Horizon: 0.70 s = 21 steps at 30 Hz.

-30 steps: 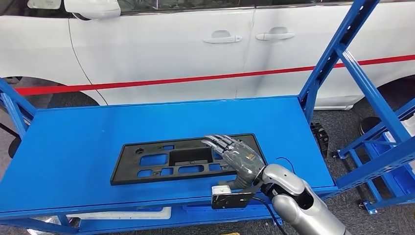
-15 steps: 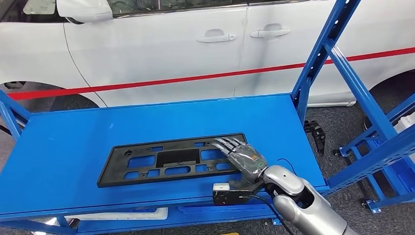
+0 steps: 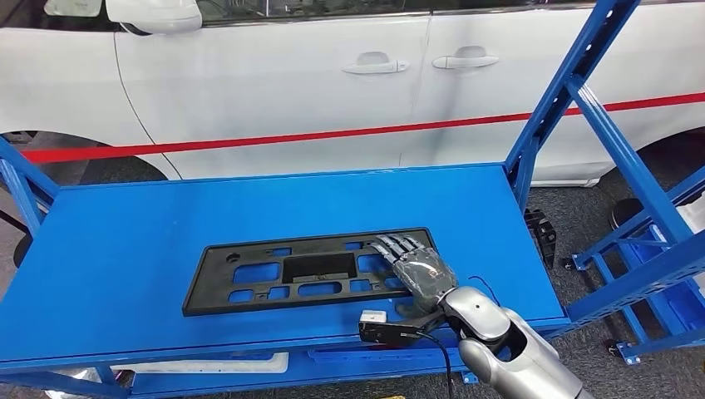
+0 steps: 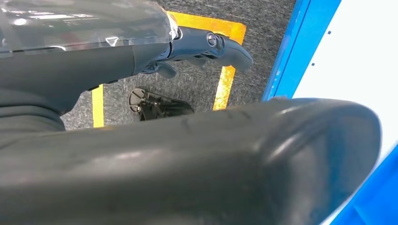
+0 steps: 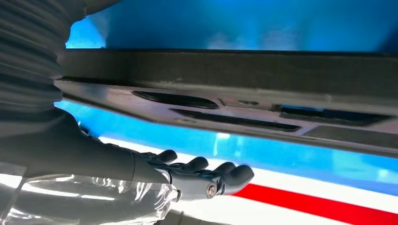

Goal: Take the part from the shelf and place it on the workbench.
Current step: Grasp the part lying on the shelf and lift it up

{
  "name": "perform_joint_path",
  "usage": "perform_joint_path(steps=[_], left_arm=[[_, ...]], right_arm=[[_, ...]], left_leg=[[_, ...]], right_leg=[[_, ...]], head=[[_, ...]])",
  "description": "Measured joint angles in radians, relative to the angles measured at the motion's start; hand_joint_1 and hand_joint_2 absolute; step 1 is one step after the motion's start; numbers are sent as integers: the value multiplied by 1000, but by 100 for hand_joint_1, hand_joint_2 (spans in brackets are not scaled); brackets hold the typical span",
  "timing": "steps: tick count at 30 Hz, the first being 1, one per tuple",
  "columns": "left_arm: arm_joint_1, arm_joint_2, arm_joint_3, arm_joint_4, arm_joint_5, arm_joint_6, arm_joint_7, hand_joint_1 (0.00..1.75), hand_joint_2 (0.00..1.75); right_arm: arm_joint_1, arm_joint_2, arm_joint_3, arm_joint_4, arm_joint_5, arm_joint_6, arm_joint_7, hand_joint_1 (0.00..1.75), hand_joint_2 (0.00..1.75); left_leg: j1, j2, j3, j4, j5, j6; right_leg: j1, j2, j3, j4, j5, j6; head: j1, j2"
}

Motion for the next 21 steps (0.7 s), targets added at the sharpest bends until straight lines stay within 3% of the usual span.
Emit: perform_joint_path(steps=[1, 2, 4, 6, 7, 11, 13, 15, 16, 17, 18, 21], left_arm=[[0, -2, 1, 0, 0, 0, -2, 0, 0], [0, -4, 2, 0, 0, 0, -4, 0, 0], [0, -7, 2, 0, -1, -1, -8, 0, 0], [0, -9, 2, 0, -3, -4, -11, 0, 0], [0, -9, 2, 0, -5, -5, -12, 0, 0], [-1, -9, 2, 0, -7, -9, -15, 0, 0], [-2, -10, 2, 0, -8, -11, -15, 0, 0], [-2, -10, 2, 0, -9, -13, -15, 0, 0], [-1, -10, 2, 0, -10, -13, -15, 0, 0], [-1, -10, 2, 0, -11, -13, -15, 0, 0], [-1, -10, 2, 0, -14, -13, -15, 0, 0], [-5, -8, 2, 0, -20, -13, -15, 0, 0]], right_arm=[[-2, 4, 0, 10, 20, -10, 7, 0, 175], [-5, 8, -1, 19, 38, -18, 14, 0, 175], [-15, 16, -6, 36, 68, -30, 30, 0, 175], [-26, 24, -12, 52, 85, -37, 39, 0, 175], [-32, 27, -15, 61, 90, -40, 41, 0, 175], [-57, 47, -21, 104, 100, -52, 43, 0, 175], [-74, 61, -21, 129, 101, -55, 40, 0, 175], [-91, 79, -21, 160, 102, -59, 33, 0, 175], [-101, 90, -21, 179, 102, -62, 29, 0, 175], [-111, 103, -20, 199, 101, -67, 24, 0, 175], [-121, 115, -19, 220, 101, -71, 19, 0, 175], [-161, 159, -13, 290, 98, -85, 3, 0, 175]], left_leg=[[0, 0, 0, 0, 0, 0], [0, 0, 1, 1, -1, -1], [0, -1, 4, 2, -3, -4], [-2, -2, 5, 7, -7, -12], [-4, -3, 4, 8, -9, -18], [-1, -2, 3, 15, -18, -41], [1, -1, -27, 85, -64, -50], [2, -1, -89, 225, -132, -55], [2, -1, -116, 283, -152, -56], [2, -1, -126, 307, -152, -56], [2, -1, -117, 289, -132, -54], [-2, 1, -17, 84, -37, -40]], right_leg=[[-2, 0, -18, 36, -7, 2], [-4, -1, -18, 35, 6, 4], [-8, -2, 37, -71, 71, 3], [-8, -2, 98, -191, 113, -3], [-7, -1, 111, -220, 118, -7], [-3, 2, 114, -232, 121, -31], [-5, 0, 115, -237, 125, -43], [-3, -1, 114, -237, 126, -48], [-1, -1, 113, -237, 126, -49], [0, 0, 113, -237, 126, -50], [2, 0, 115, -237, 126, -50], [6, 2, 118, -235, 127, -48]], head=[[0, 0], [0, 0], [0, 0], [0, 0], [0, 0], [-1, 0], [-3, 0], [-4, 0], [-4, 0], [-4, 0], [-4, 0], [-3, 0]])
